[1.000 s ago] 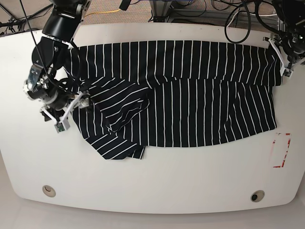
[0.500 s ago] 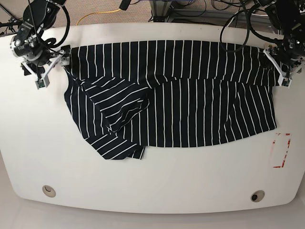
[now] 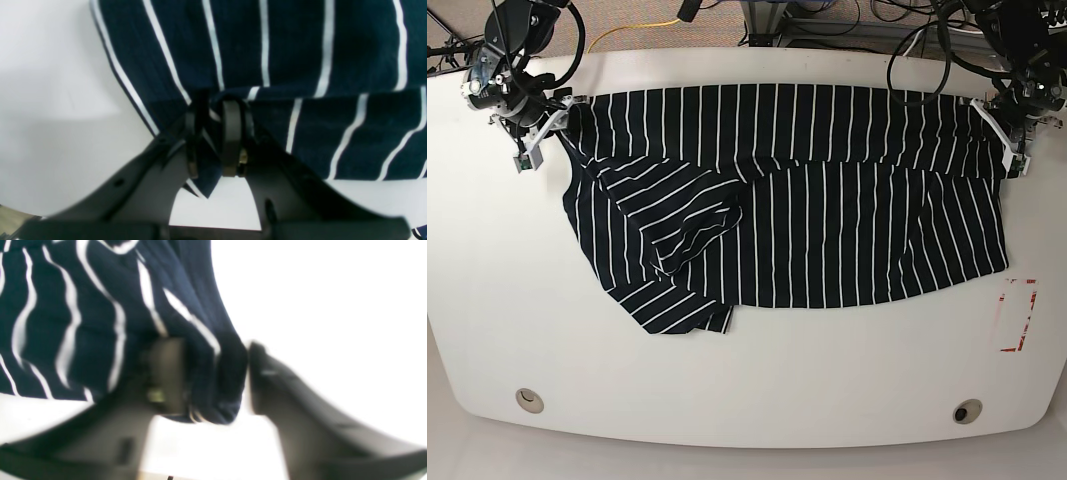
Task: Fold the T-shirt properly
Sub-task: 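Hold the folded edge with both grippers at the shirt's corners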
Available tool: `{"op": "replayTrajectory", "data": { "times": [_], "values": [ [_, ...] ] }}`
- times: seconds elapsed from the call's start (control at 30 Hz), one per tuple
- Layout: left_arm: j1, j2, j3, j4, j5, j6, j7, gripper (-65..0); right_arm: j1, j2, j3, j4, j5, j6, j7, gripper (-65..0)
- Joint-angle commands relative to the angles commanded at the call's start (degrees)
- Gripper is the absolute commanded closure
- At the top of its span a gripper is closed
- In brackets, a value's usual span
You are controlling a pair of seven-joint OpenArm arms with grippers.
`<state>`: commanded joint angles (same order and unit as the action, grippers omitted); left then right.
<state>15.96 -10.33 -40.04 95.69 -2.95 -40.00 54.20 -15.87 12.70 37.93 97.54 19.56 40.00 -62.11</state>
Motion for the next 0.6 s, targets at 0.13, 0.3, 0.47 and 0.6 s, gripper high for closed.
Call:
{"op": "replayTrajectory", "data": {
  "times": [0.13,0.3,0.47,0.6],
  "values": [
    [3.3,-1.6,0.0,2.4,0.3,0.0,0.1,-9.4,-2.1,0.1,0.1,1.1,-0.1,0.00,0.0,-9.7],
    [6.5,-1.9,-0.1,5.8,0.3,0.0,0.2,-9.7,-4.7,1.1,0.3,2.5,-0.1,0.00,0.0,-11.7],
    [9.1,-3.2,0.0,10.1,0.1,0.0,3.3,-24.2,-6.1,1.2,0.4,2.5,-0.1,0.00,0.1,-12.4],
    [9.1,-3.3,-0.1,12.0,0.0,0.0,6.2,-36.0,-6.2,1.2,0.4,2.5,-0.1,0.00,0.1,-12.4]
  ]
}}
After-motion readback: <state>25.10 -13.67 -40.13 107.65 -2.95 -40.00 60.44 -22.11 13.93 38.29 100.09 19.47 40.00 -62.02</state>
